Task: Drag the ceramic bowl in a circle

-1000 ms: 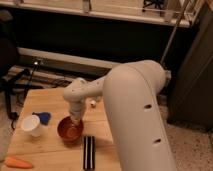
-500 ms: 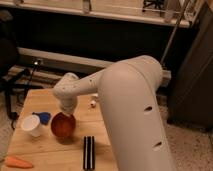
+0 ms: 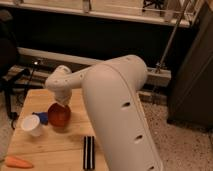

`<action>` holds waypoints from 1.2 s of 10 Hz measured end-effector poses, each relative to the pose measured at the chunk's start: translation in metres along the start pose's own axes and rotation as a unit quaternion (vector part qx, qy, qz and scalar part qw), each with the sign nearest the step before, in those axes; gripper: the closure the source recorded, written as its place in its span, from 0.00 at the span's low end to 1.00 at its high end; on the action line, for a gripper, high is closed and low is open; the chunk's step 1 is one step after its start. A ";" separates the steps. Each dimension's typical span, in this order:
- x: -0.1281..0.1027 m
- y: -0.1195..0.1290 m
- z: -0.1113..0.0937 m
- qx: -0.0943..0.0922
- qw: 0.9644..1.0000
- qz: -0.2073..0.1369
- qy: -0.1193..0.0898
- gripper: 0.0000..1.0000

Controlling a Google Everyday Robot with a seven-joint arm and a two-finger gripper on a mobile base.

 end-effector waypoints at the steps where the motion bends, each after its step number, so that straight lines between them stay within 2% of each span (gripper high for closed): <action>1: -0.004 -0.014 -0.002 0.005 1.000 0.018 -0.001 1.00; 2: -0.006 -0.040 -0.008 0.013 0.999 0.048 -0.005 1.00; 4: 0.014 -0.094 -0.021 0.028 0.994 0.103 -0.007 1.00; 5: 0.046 -0.130 -0.022 0.031 0.988 0.149 0.001 1.00; 6: 0.073 -0.150 -0.016 0.028 0.983 0.182 0.010 1.00; 7: 0.104 -0.166 -0.005 0.020 0.976 0.215 0.020 1.00; 8: 0.125 -0.175 0.005 0.013 0.971 0.235 0.026 1.00; 9: 0.153 -0.184 0.021 0.000 0.964 0.265 0.031 1.00; 11: 0.191 -0.196 0.034 -0.009 0.956 0.292 0.037 1.00; 12: 0.210 -0.201 0.035 -0.009 0.954 0.298 0.038 1.00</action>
